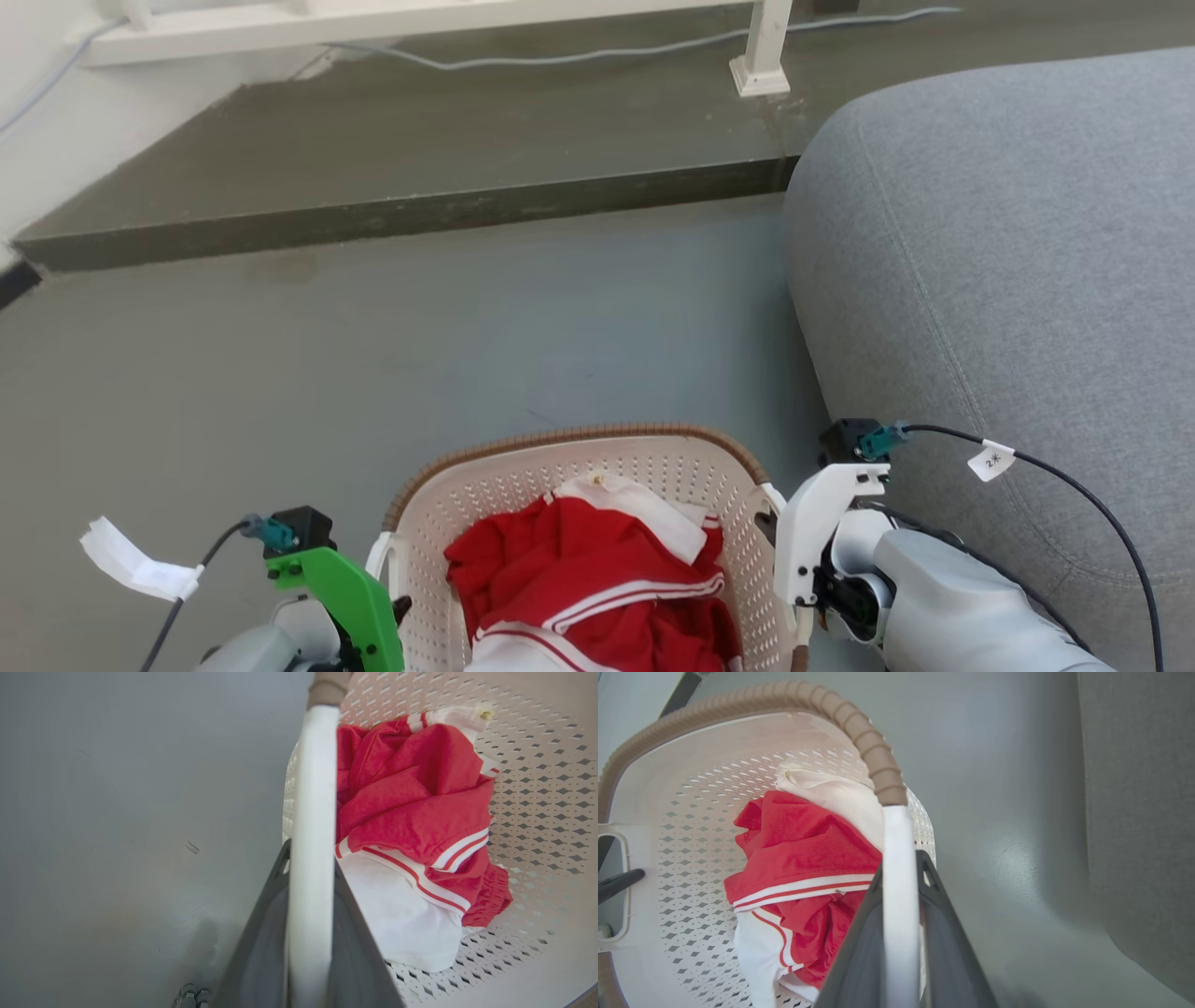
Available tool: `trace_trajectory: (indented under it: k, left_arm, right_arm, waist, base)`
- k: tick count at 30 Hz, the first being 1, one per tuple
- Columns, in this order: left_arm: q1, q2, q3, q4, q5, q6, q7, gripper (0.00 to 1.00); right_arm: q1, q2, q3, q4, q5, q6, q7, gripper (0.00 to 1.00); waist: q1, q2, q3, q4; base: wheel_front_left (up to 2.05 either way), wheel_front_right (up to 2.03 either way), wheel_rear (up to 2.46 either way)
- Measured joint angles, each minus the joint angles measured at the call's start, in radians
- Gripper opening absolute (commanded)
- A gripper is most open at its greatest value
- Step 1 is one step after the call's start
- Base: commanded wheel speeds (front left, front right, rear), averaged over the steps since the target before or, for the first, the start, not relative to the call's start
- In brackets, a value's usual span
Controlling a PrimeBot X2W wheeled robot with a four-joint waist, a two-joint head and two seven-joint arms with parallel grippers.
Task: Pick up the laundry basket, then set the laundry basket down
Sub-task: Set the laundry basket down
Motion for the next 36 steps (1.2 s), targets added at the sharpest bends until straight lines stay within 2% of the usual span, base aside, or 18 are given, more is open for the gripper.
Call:
trace_trajectory:
  k: [9, 25, 36]
  left_arm:
    - [-0.053, 0.036, -0.002, -0.019, 0.002, 0.000, -0.019, 0.00]
    - [-0.149, 0.113, 0.002, -0.098, 0.025, -0.001, -0.085, 0.00]
    - [-0.187, 0.151, 0.001, -0.140, 0.038, -0.001, -0.156, 0.00]
  right_arm:
    - [-0.038, 0.000, 0.007, -0.041, 0.009, -0.019, -0.038, 0.00]
    - [-0.127, 0.001, 0.013, -0.114, 0.012, -0.095, -0.126, 0.00]
    - [-0.172, 0.005, 0.021, -0.135, 0.016, -0.115, -0.216, 0.00]
  waist:
    - [0.0000, 0.0000, 0.073, -0.002]
    - [0.0000, 0.0000, 0.260, -0.002]
    - [0.0001, 0.0000, 0.396, 0.004]
  base:
    - [0.00, 0.00, 0.00]
    - [0.00, 0.00, 0.00]
    - [0.00, 0.00, 0.00]
